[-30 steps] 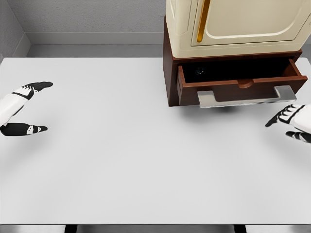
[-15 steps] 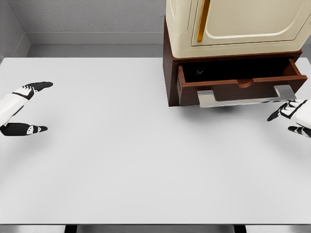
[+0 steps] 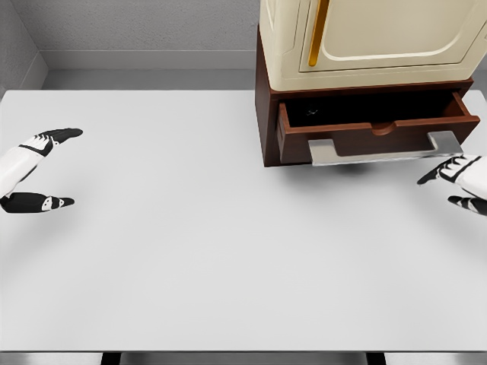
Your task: Put the switch into the drawer with left arm, and close the drawer with right arm
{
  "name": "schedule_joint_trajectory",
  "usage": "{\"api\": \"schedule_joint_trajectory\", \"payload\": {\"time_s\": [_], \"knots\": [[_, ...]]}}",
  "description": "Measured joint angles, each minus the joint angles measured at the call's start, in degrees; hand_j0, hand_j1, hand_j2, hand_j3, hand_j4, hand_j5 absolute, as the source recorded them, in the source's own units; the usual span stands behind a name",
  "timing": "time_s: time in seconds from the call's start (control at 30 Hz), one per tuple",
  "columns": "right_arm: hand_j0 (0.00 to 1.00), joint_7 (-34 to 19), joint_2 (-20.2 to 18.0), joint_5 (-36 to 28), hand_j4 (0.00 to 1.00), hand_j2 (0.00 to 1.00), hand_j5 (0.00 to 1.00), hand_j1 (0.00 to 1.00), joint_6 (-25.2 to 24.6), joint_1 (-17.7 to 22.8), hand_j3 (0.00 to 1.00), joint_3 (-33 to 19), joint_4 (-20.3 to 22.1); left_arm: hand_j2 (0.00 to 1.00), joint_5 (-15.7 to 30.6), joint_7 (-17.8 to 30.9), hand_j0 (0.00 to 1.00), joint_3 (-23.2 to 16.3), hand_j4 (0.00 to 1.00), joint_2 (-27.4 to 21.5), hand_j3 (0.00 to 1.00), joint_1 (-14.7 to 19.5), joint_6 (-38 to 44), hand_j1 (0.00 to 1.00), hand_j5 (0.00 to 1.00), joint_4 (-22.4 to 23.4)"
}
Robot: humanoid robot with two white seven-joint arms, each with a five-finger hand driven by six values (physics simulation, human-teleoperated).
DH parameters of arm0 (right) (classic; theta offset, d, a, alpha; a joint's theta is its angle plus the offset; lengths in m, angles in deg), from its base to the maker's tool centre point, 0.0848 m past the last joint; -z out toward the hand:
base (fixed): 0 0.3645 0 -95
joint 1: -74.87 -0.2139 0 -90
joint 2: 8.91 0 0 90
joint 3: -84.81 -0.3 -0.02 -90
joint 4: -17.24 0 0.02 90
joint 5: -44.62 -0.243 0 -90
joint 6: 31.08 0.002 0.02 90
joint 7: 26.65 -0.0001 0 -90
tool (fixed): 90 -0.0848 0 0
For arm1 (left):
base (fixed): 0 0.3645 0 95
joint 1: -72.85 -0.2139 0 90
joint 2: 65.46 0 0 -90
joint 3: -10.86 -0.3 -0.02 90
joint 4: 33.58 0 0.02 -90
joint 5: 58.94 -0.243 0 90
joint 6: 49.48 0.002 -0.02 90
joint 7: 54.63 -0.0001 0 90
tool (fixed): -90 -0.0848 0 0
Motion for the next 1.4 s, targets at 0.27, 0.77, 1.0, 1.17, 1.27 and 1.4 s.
{"api": "schedule_joint_trajectory", "payload": {"time_s": [0.27,0.77,1.0,1.17,1.27,1.4], "knots": [[0.7,-0.7,3.6,4.2,0.7,0.7,0.7,0.7,0.2,-4.0,0.7,0.9,-1.9,1.0,0.0,0.0,1.0,0.1,1.0,0.0,1.0,0.0,0.0,1.0,1.0,0.0],[0.72,0.2,0.6,1.5,0.72,0.72,0.72,0.72,0.0,-6.0,0.72,6.5,-4.6,1.0,-0.1,0.0,1.0,1.0,1.0,0.0,1.0,0.0,0.0,1.0,1.0,2.0],[0.7,0.3,-2.3,0.9,0.7,0.7,0.7,0.7,0.0,-5.2,0.7,6.4,-4.2,1.0,0.0,0.0,1.0,1.0,1.0,0.0,1.0,0.0,0.0,1.0,1.0,2.0],[0.7,0.4,-2.9,0.7,0.7,0.7,0.7,0.7,0.0,-4.7,0.7,6.2,-2.2,1.0,0.0,0.0,1.0,1.0,1.0,0.0,1.0,0.0,0.0,1.0,1.0,2.0],[0.68,0.4,-2.8,0.6,0.68,0.68,0.68,0.68,0.0,-5.3,0.68,6.1,-1.6,1.0,0.0,0.0,1.0,1.0,1.0,0.0,1.0,0.0,0.0,1.0,1.0,2.1],[0.68,0.3,-1.7,0.6,0.68,0.68,0.68,0.68,0.0,-5.5,0.68,6.1,-2.2,1.0,0.0,0.0,1.0,1.0,1.0,0.0,1.0,0.0,0.0,1.0,1.0,2.4]]}}
